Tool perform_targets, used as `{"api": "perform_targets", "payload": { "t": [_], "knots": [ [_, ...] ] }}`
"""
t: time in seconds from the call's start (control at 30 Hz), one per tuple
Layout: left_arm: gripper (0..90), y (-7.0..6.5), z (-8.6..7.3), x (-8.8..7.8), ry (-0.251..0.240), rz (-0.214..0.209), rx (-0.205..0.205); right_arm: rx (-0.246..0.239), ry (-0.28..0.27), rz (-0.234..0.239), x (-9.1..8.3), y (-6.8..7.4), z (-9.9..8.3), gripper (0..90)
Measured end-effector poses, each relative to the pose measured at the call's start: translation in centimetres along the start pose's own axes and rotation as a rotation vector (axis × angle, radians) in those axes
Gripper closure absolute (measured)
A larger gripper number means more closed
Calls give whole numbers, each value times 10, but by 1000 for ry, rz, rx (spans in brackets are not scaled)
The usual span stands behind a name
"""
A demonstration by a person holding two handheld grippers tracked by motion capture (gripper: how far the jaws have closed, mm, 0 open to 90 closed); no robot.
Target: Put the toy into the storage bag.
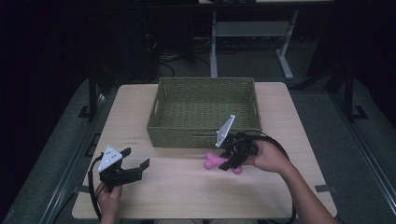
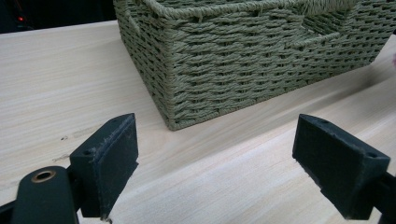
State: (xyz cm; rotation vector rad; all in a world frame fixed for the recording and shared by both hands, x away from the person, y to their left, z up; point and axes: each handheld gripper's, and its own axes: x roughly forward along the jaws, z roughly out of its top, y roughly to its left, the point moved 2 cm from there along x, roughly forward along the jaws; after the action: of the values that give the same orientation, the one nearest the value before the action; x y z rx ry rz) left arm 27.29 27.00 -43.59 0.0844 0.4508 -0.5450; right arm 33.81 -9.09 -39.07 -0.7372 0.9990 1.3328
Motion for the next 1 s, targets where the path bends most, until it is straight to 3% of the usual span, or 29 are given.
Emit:
{"api": "perform_targets", "payload": {
  "t": [0.87,1.0],
  "knots": [
    [138,0,0,1,1,3,1,12,-55,22,-58,-42,33,581],
    [138,1,0,1,2,5,-3,14,-86,38,-64,-48,37,581]
  ]
}}
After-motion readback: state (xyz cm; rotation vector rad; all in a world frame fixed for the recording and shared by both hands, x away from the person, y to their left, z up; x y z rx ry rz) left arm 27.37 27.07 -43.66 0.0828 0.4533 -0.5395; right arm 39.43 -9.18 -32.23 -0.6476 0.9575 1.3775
